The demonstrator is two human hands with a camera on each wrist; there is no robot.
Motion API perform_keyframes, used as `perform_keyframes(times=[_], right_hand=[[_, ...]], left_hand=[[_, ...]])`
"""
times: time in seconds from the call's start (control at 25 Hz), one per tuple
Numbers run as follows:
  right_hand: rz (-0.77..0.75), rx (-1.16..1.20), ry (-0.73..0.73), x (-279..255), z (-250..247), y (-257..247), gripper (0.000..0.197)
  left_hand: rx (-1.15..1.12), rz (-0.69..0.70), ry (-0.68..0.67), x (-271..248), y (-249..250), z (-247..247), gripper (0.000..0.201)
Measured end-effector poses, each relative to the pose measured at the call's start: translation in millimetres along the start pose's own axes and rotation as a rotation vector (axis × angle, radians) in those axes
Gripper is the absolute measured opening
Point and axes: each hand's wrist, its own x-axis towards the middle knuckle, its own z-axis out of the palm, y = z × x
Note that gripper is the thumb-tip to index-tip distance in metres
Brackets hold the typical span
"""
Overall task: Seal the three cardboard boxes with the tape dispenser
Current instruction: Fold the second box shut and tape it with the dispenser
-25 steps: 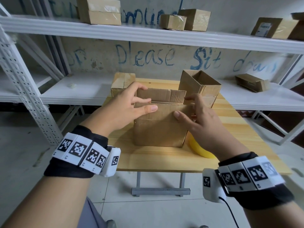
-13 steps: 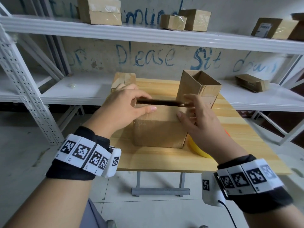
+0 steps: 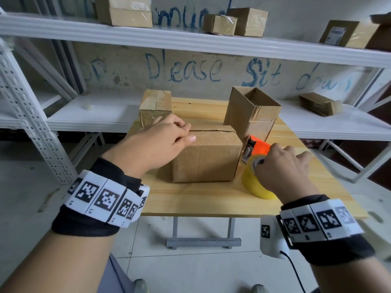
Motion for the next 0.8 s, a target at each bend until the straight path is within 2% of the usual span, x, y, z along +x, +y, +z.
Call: perform_keyframes(times=[0.12, 0.24, 0.4, 0.56, 0.68, 0.8], right_hand=[[0.093, -0.017, -0.041, 1, 2, -1, 0.025], [0.133, -0.041, -0.019, 6, 1, 4, 0.035], [0.005, -0.056, -0.037, 11, -1, 16, 0.022], [-0.041, 0.02, -0.017, 11, -3, 19, 0.021], [-0.068, 0.196, 0.077, 7, -1, 16, 0.005], [-0.129, 0.327, 0.243, 4, -3, 13, 0.011]], left_hand=[[-0.037, -0.004, -0.033, -3, 0, -2, 0.066], [-0.109, 0.037, 0.017, -2, -5, -3, 0.052], [-0.16, 0.068, 0.029, 2, -5, -4, 0.043], [-0.212, 0.073, 0.04, 1, -7, -3, 0.058], [-0.221, 0.061, 0.046, 1, -7, -2, 0.06], [-0.24, 0.055, 0.029, 0, -7, -3, 0.06]])
